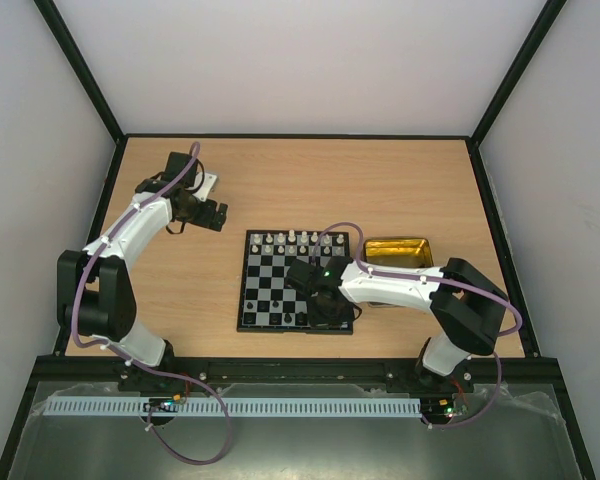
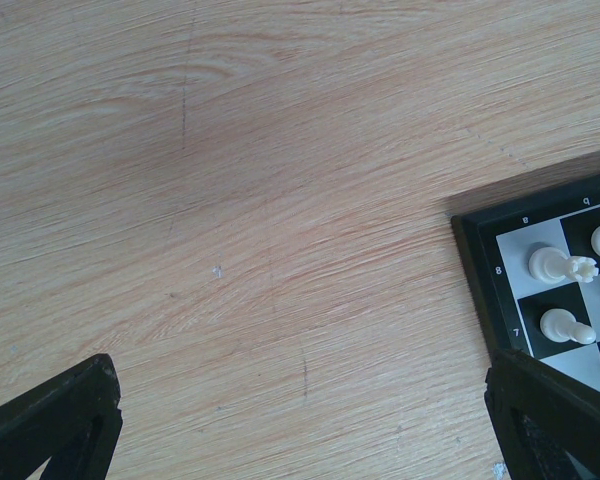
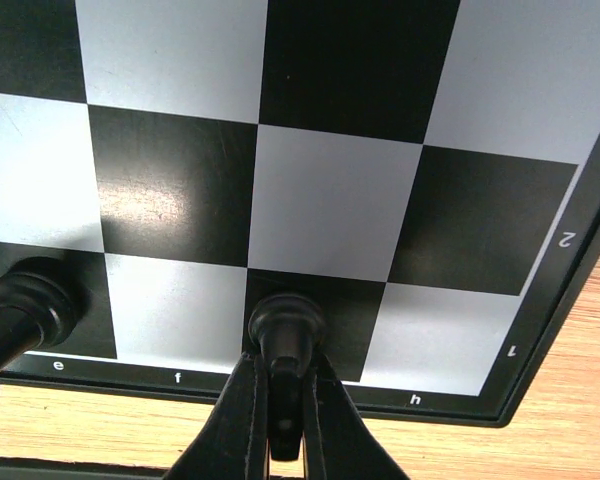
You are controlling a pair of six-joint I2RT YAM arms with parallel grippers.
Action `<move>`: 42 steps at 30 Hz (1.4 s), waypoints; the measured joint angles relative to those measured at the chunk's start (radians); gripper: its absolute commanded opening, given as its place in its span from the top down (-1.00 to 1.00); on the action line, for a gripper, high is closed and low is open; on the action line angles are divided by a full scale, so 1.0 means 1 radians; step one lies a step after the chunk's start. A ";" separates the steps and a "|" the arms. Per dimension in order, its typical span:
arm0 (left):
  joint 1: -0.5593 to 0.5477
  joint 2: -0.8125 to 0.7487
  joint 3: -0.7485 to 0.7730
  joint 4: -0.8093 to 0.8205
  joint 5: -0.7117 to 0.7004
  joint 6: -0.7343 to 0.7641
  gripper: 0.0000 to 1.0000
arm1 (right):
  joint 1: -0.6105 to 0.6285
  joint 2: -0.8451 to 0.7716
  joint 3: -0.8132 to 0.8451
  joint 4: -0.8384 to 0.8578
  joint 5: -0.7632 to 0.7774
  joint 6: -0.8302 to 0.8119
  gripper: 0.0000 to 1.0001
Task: Set up the chess pieces on the board
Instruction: Place the chess piece on the chessboard.
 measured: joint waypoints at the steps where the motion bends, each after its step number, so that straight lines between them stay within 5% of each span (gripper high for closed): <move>1: 0.000 0.000 0.000 0.000 0.000 0.000 -0.98 | 0.000 0.000 0.000 0.000 0.000 0.000 0.87; 8: 0.000 0.000 0.000 0.000 0.000 0.000 -0.98 | -0.006 0.000 -0.006 0.009 -0.004 0.000 0.68; 42: 0.000 0.005 0.000 0.000 0.000 0.000 -0.98 | -0.019 -0.016 -0.035 0.019 -0.015 0.004 0.65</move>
